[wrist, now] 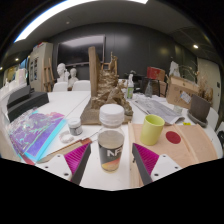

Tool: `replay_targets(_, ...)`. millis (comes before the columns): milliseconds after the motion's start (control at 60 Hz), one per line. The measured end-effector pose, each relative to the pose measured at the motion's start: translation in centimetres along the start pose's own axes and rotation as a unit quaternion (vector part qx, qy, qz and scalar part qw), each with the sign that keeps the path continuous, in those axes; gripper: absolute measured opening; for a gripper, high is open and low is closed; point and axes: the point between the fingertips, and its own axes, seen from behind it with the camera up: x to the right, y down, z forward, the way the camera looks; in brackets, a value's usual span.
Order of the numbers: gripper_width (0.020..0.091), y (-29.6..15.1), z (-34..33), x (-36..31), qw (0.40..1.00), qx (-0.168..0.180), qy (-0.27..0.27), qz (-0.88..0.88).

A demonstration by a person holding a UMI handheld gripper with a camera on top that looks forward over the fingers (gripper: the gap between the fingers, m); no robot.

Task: Pour water

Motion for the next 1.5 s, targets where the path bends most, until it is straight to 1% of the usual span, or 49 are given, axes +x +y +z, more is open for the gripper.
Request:
replay_targets(33, 0.0826, 0.2, 0.6, -0.4, 1.000, 0.000, 0.000, 0.000)
replay_targets(83, 0.0772, 0.3, 1.7, -0.5, 1.000, 0.001, 0.001, 0.004)
replay_targets(133, 0.0690, 0.4, 2.7, -0.7, 1.000, 0.005, -0.003, 0.005)
replay_targets(183, 0.0565, 0.4, 3.3, -0.6, 1.000, 0.012, 0.002, 0.007)
replay_targets(217, 0.0445, 0.2, 3.5, -0.3, 1.000, 0.019, 0.008, 0.008)
replay_targets(267, 0.0434, 0.1, 3.6, -0.5, 1.000, 0.024, 0.006, 0.014)
replay_targets(300, 0.0414, 0.0, 3.6, -0.6, 1.000, 0.025, -0.002, 0.017)
replay_targets(417, 0.0299, 0.0, 3.5, -1.2, 0.999, 0.028, -0.016, 0.012)
replay_targets(500, 0.0251, -0.3, 3.4, -1.5, 0.999, 0.031, -0.024, 0.001)
replay_targets(617, 0.0251, -1.8, 3.4, -1.5, 0.999, 0.040, -0.024, -0.001)
replay_targets(733, 0.0250, -6.3, 3.4, -1.3, 0.996, 0.065, -0.042, 0.052)
replay_targets(867, 0.0249, -13.7, 3.2, -1.8, 0.970, 0.101, -0.099, 0.200)
replay_targets(917, 0.0248, -16.2, 3.3, -0.9, 0.948, 0.113, -0.126, 0.270)
replay_targets(967, 0.0247, -18.3, 3.5, -0.3, 0.919, 0.116, -0.153, 0.345)
replay_targets(1033, 0.0246, -20.2, 3.9, 0.0, 0.864, 0.107, -0.189, 0.455)
replay_targets(1100, 0.0246, -21.1, 4.9, 1.1, 0.801, 0.097, -0.212, 0.552)
replay_targets(1317, 0.0248, -19.4, 7.7, 3.3, 0.613, 0.044, -0.245, 0.750)
replay_targets(1417, 0.0246, -18.1, 8.6, 3.6, 0.556, 0.028, -0.247, 0.793)
replay_targets(1500, 0.0247, -17.2, 8.9, 3.8, 0.535, 0.019, -0.245, 0.809)
